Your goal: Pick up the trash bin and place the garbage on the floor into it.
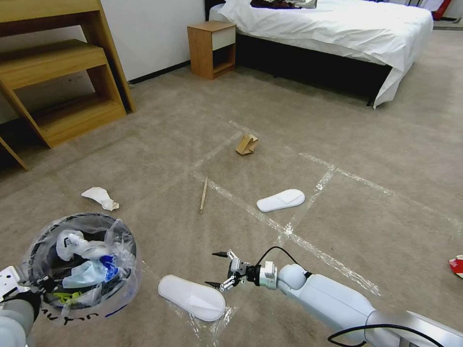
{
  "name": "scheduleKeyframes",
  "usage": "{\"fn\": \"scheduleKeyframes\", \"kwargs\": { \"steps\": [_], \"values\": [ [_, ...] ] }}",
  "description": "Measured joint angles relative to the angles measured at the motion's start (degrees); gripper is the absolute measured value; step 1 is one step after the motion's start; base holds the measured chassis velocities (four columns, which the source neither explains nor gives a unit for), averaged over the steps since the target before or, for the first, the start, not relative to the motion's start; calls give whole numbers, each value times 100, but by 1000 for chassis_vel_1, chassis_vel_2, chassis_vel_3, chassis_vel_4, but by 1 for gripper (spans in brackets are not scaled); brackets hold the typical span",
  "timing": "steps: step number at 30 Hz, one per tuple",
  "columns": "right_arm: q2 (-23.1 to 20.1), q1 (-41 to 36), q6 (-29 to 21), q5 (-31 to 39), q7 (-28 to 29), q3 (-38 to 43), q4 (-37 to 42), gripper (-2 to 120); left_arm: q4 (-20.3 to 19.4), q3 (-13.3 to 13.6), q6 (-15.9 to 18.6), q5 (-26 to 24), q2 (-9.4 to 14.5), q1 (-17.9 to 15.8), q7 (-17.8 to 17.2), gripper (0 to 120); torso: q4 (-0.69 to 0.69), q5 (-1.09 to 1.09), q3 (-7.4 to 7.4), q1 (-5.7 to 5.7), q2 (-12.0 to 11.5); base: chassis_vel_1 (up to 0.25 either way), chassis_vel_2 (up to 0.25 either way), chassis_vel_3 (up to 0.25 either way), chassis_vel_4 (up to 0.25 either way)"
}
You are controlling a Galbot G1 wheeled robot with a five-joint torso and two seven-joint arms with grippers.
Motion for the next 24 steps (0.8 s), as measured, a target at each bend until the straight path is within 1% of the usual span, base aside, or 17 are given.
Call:
{"fn": "scheduleKeyframes", "kwargs": {
  "steps": [3,11,17,24],
  "values": [
    [-165,-33,4,3,2,-52,97,100,0,16,0,23,-12,1,0,0,0,0,0,0,0,0,0,0,0],
    [-412,-122,4,-8,13,-75,296,100,-22,43,-1,71,-58,29,5,0,0,1,0,0,0,0,0,0,0],
    [-453,-187,4,-41,9,-79,338,100,-36,39,-5,84,-87,42,12,0,-1,1,0,0,0,0,0,0,0],
    [-329,-221,3,-45,1,-157,346,100,-36,51,-12,100,-113,37,16,0,0,0,0,0,0,0,0,0,0]
  ]
}}
